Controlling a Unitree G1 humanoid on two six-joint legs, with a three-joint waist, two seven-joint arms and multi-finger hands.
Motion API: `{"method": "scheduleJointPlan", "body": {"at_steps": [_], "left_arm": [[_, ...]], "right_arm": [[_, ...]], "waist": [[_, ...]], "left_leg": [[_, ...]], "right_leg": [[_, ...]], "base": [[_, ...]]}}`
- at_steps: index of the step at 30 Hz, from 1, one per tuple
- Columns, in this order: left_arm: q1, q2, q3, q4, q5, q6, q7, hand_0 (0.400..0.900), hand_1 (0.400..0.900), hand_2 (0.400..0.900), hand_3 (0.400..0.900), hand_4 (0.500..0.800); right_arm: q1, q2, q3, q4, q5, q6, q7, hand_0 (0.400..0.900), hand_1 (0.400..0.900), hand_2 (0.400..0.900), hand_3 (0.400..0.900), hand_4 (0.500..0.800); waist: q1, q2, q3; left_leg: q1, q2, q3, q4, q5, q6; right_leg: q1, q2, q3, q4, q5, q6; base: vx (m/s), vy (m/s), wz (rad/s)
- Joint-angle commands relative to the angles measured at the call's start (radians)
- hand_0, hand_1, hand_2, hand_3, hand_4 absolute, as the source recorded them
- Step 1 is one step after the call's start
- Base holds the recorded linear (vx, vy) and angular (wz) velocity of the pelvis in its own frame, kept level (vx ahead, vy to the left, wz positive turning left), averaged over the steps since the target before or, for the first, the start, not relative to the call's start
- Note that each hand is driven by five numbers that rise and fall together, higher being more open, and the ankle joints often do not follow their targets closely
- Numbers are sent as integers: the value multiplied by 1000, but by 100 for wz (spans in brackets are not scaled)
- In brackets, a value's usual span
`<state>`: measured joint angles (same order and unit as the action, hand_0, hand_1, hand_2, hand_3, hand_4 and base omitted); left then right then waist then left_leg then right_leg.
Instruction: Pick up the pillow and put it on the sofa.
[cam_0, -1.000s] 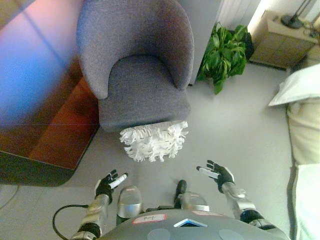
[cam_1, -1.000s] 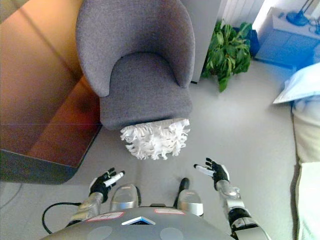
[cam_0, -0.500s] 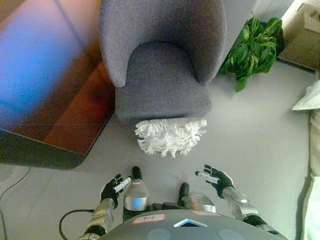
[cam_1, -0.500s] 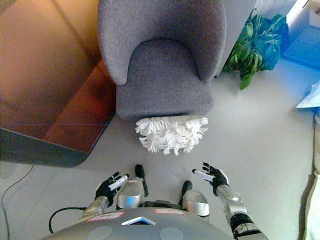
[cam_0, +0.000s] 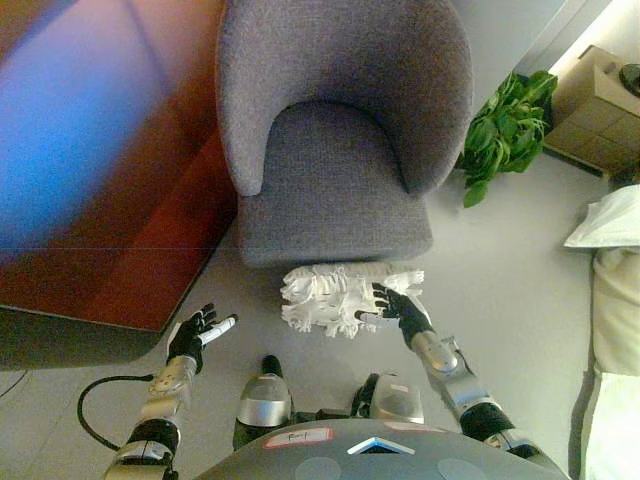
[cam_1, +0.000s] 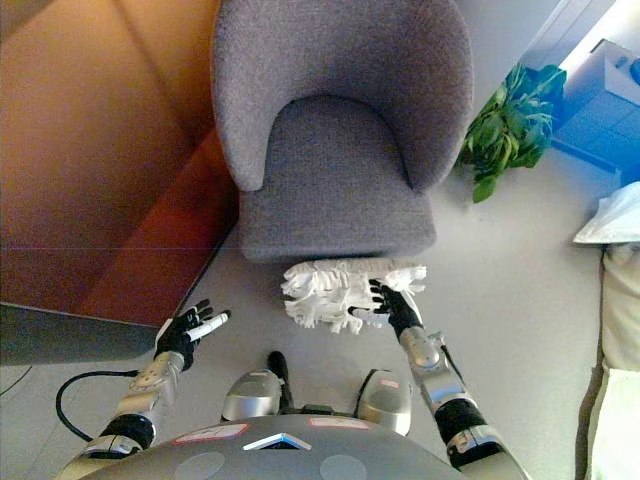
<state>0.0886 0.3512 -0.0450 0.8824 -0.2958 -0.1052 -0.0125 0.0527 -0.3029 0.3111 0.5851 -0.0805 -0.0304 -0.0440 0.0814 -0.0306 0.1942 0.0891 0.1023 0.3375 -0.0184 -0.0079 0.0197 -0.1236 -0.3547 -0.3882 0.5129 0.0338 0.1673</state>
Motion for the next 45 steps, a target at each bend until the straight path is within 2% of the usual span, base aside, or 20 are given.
{"method": "scheduleJointPlan", "body": {"at_steps": [1,2,3,4,6,7,10,13,15,18,21,26,28,34,39,40,45], "left_arm": [[25,53,0,-84,21,4,-22,900,900,900,900,800],[22,55,-1,-84,17,7,-21,900,900,900,900,800],[17,61,-3,-79,16,12,-26,900,900,900,900,800],[19,66,-4,-75,22,8,-27,900,900,900,900,800],[26,76,-13,-76,45,7,-32,900,900,900,900,800],[34,73,-20,-82,60,3,-35,900,900,900,900,800],[65,62,-33,-129,93,-13,-64,900,900,900,900,800],[91,66,-45,-200,86,-12,-89,900,900,900,900,800],[101,80,-52,-264,36,-6,-98,900,900,900,900,800],[72,104,-70,-305,-31,-39,-85,900,900,900,900,800],[19,134,-91,-329,-135,-79,-25,900,900,900,900,800],[-36,147,-105,-349,-210,-107,29,900,900,900,900,800],[-57,144,-105,-350,-246,-128,58,900,900,900,900,800],[-100,133,-79,-343,-360,-137,109,900,900,900,900,800],[-92,119,-49,-328,-409,-159,108,900,900,900,900,800],[-89,119,-45,-326,-417,-160,107,900,900,900,900,800],[-69,113,-32,-333,-439,-170,98,900,900,900,900,800]], "right_arm": [[-9,-89,2,-66,-152,4,-58,900,900,900,900,800],[-12,-94,7,-67,-164,11,-59,900,900,900,900,800],[-20,-110,24,-77,-197,33,-65,900,900,900,900,800],[-26,-124,35,-92,-204,46,-66,900,900,900,900,800],[-35,-144,45,-110,-234,70,-63,900,900,900,900,800],[-42,-151,44,-112,-261,87,-58,900,900,900,900,800],[-57,-185,35,-123,-327,96,-38,900,900,900,900,800],[-65,-227,22,-157,-423,81,-29,900,900,900,900,800],[-86,-262,21,-185,-448,70,-59,900,900,900,900,800],[-160,-300,31,-191,-449,31,-116,900,900,900,900,800],[-276,-354,46,-196,-417,-2,-154,900,900,900,900,800],[-424,-398,82,-199,-393,-3,-157,900,900,900,900,800],[-487,-409,97,-192,-380,0,-153,900,900,900,900,800],[-614,-444,128,-146,-358,-14,-154,900,900,900,900,800],[-675,-480,146,-135,-345,-7,-176,900,900,900,900,800],[-682,-485,148,-134,-345,-2,-183,900,900,900,900,800],[-749,-509,171,-97,-317,18,-207,900,900,900,900,800]], "waist": [[1,-17,-19],[-1,-21,-18],[-9,-29,-14],[-17,-31,-12],[-18,-32,-19],[-15,-33,-19],[-3,-42,-25],[4,-39,-17],[10,-27,11],[9,-6,69],[7,14,151],[16,27,220],[21,33,242],[33,61,280],[38,84,293],[40,90,298],[54,109,315]], "left_leg": [[-53,-4,-73,31,-43,-50],[-55,2,-74,34,-41,-56],[-62,22,-72,46,-34,-71],[-62,42,-83,48,-34,-82],[-63,83,-101,55,-30,-105],[-75,109,-91,72,-3,-114],[-99,161,-96,127,17,-144],[-124,194,-113,187,8,-160],[-169,214,-150,260,-18,-168],[-274,222,-203,339,-38,-173],[-411,222,-251,433,-64,-175],[-596,206,-283,546,-95,-173],[-656,201,-281,573,-103,-169],[-806,208,-263,698,-141,-160],[-923,225,-256,808,-170,-155],[-932,228,-256,847,-205,-161],[-1028,221,-255,974,-247,-149]], "right_leg": [[26,-93,39,-177,162,77],[24,-101,42,-218,180,80],[26,-114,48,-328,232,86],[25,-112,80,-355,250,92],[61,-83,85,-389,191,93],[86,-69,66,-399,159,81],[138,-37,37,-444,103,72],[150,-20,31,-445,72,66],[124,-15,39,-406,38,56],[17,-29,64,-341,13,45],[-142,-66,100,-241,-1,35],[-344,-112,142,-87,-35,26],[-426,-130,160,-14,-50,28],[-595,-150,182,182,-114,15],[-713,-157,197,337,-175,-10],[-722,-160,202,385,-216,-4],[-822,-173,208,530,-273,-26]], "base": [[172,-371,46],[160,-430,65],[145,-367,69],[201,-407,79],[228,-279,60],[180,-219,44],[156,-188,29],[112,-110,19],[-12,-52,24],[-212,1,26],[-365,33,23],[-246,34,21],[-194,48,15],[-140,45,17],[-40,29,15],[41,31,13],[-2,27,16]]}}
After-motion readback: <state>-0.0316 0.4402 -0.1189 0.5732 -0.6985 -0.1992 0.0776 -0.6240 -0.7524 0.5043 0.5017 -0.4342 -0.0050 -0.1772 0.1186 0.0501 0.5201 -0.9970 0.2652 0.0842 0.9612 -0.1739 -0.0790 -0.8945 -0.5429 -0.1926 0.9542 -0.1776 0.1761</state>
